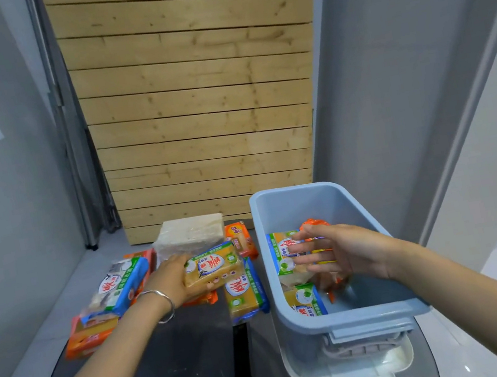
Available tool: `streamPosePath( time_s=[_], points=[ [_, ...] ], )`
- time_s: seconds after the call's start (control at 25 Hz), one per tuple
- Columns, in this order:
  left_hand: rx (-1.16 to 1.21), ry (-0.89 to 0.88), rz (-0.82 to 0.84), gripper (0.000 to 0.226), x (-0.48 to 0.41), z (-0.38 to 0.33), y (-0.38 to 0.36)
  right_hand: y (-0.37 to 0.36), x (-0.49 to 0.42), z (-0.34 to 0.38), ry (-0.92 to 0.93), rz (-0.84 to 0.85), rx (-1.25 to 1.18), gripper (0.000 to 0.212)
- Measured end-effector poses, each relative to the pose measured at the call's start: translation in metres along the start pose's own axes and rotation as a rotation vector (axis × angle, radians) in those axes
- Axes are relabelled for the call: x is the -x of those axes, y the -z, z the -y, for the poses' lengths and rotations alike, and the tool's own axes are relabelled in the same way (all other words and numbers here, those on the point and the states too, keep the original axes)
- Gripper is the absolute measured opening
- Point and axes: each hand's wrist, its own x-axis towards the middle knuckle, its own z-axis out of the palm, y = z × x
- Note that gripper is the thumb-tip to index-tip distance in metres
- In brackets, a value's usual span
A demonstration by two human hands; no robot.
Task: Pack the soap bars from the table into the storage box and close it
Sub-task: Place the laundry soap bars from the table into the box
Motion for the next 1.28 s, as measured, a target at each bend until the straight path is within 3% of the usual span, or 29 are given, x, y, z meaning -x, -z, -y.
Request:
streamPosePath(
  time_s=[0.16,0.36,0.48,0.6,0.84,1.0,1.08,1.16,1.28],
  points=[
    [0.050,-0.022,-0.152,0.057,0.020,-0.017,0.006,0.001,0.003,0.001,0.047,0.000,-0.009,0.031],
    [0.058,-0.091,-0.548,0.069,0.041,-0.064,0.037,-0.014,0.002,0.017,0.139,0.050,-0.054,0.045],
    [0.145,-0.081,-0.647,0.070,0.052,-0.081,0.051,-0.025,0.000,0.029,0.199,0.075,-0.016,0.037],
    [0.322,-0.133,-0.687,0.072,0.059,-0.110,0.052,-0.032,-0.003,0.036,0.225,0.091,-0.028,0.044],
    [0.469,-0.213,-0.482,0.073,0.052,-0.156,0.020,-0.003,-0.006,0.034,0.259,-0.019,-0.197,0.024],
    [0.925,-0.168,-0.149,0.048,0.040,-0.141,0.004,0.030,-0.002,0.029,0.242,-0.055,0.003,0.025],
    [1.045,-0.097,-0.016,0.051,0.036,-0.133,-0.006,0.035,0.002,0.030,0.180,0.003,0.166,0.024],
    [1.144,-0.067,0.075,0.052,0.036,-0.130,-0.015,0.032,-0.001,0.024,0.118,0.063,0.372,0.021],
    [1.225,-0.066,0.120,0.032,0.036,-0.129,-0.021,0.013,-0.010,0.004,-0.015,0.175,0.469,0.026]
  ],
)
